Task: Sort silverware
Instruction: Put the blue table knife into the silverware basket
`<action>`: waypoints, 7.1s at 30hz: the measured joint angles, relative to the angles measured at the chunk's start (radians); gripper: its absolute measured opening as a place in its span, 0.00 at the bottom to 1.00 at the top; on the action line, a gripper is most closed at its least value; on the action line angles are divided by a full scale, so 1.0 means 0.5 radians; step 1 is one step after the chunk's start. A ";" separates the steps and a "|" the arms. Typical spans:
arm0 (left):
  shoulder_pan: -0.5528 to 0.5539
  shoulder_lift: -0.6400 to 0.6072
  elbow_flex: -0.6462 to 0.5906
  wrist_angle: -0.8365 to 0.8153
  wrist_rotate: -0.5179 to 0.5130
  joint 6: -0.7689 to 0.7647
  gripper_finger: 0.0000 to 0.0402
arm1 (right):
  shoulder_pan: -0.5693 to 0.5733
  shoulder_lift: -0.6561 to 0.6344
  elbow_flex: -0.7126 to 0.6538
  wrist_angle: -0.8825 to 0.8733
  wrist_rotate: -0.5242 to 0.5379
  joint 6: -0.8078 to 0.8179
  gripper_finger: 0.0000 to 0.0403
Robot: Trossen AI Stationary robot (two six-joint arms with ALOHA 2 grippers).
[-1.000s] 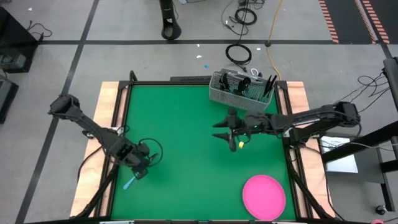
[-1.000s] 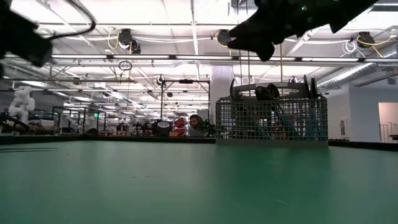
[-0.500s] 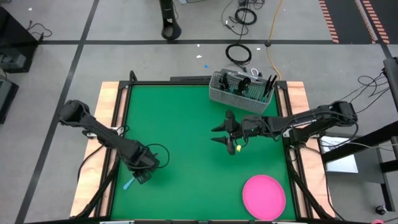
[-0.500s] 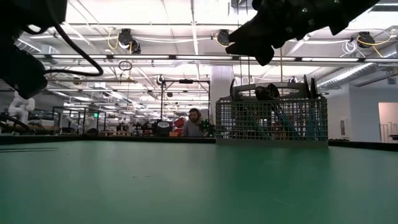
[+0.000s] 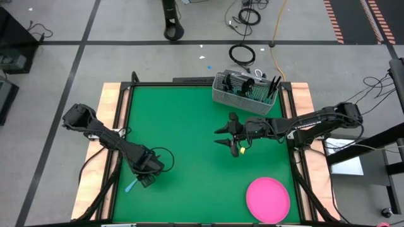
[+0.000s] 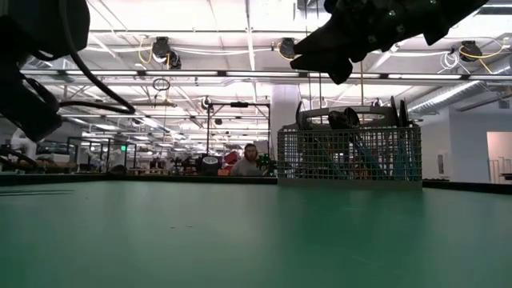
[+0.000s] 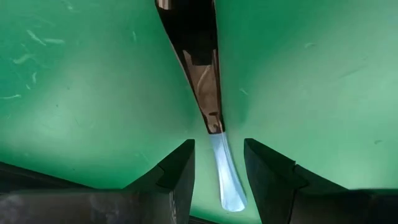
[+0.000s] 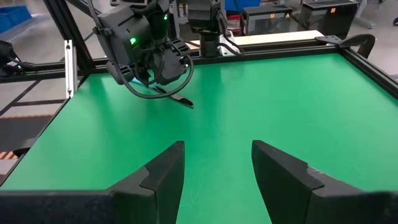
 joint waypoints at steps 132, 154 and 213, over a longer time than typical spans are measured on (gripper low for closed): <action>0.649 -0.316 -0.204 1.746 -1.156 1.741 0.45 | -0.266 1.346 0.129 0.590 -0.724 -0.714 0.31; 0.644 -0.317 -0.204 1.720 -1.103 1.708 0.45 | -0.261 1.142 0.108 0.285 -0.673 -0.633 0.03; 0.481 -0.846 -0.462 1.780 -1.549 1.922 0.45 | -0.162 -0.012 1.278 -3.673 1.563 -1.885 0.02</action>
